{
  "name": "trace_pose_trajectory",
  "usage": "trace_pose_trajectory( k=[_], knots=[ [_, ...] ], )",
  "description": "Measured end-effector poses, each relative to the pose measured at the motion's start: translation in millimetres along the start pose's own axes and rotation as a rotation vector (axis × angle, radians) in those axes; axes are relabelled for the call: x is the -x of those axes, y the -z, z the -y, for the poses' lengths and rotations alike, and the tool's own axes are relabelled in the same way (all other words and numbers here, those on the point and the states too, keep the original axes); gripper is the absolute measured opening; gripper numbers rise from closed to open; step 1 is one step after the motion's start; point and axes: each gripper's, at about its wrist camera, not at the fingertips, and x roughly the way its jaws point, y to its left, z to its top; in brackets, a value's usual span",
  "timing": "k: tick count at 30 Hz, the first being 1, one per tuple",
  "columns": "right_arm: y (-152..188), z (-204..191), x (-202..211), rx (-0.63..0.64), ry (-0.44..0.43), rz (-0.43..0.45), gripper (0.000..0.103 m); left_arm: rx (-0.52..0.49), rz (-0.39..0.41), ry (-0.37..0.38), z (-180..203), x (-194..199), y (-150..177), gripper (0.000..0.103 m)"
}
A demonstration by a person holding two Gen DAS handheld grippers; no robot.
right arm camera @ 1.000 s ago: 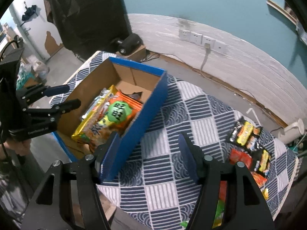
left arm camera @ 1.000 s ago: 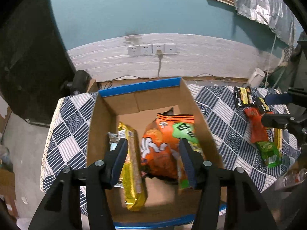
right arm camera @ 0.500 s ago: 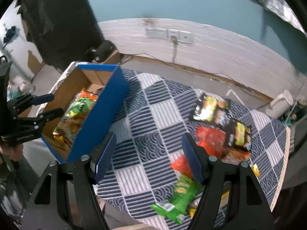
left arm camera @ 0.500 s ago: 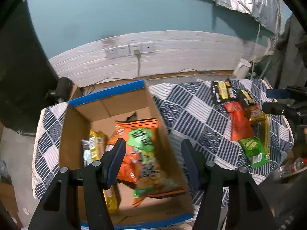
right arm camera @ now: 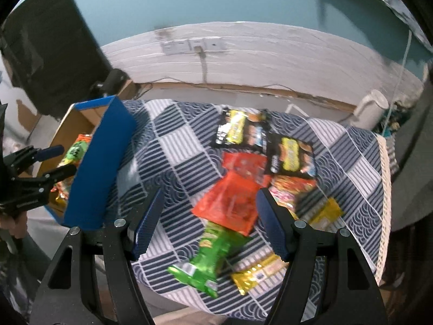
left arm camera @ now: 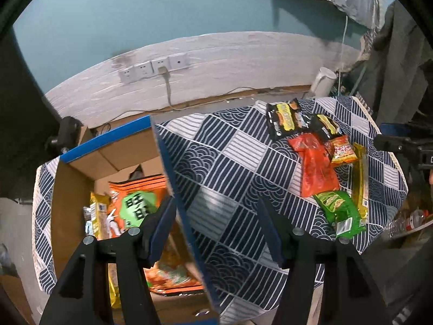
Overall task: Organize snacks
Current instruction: 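Move both open tools back toward the remaining snack pile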
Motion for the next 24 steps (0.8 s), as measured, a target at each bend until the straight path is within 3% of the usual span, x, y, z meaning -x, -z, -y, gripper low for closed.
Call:
trace_pose_trajectory(
  k=[16,24],
  knots=[
    [60,84,-38,-0.212,0.117,-0.103,0.071,-0.098,-0.013,0.077,77,-39,-10,0.063],
    [77,98,-68,-0.257,0.160,-0.174,0.071,-0.133,-0.060,0.095,103,-72,-2,0.063]
  ],
)
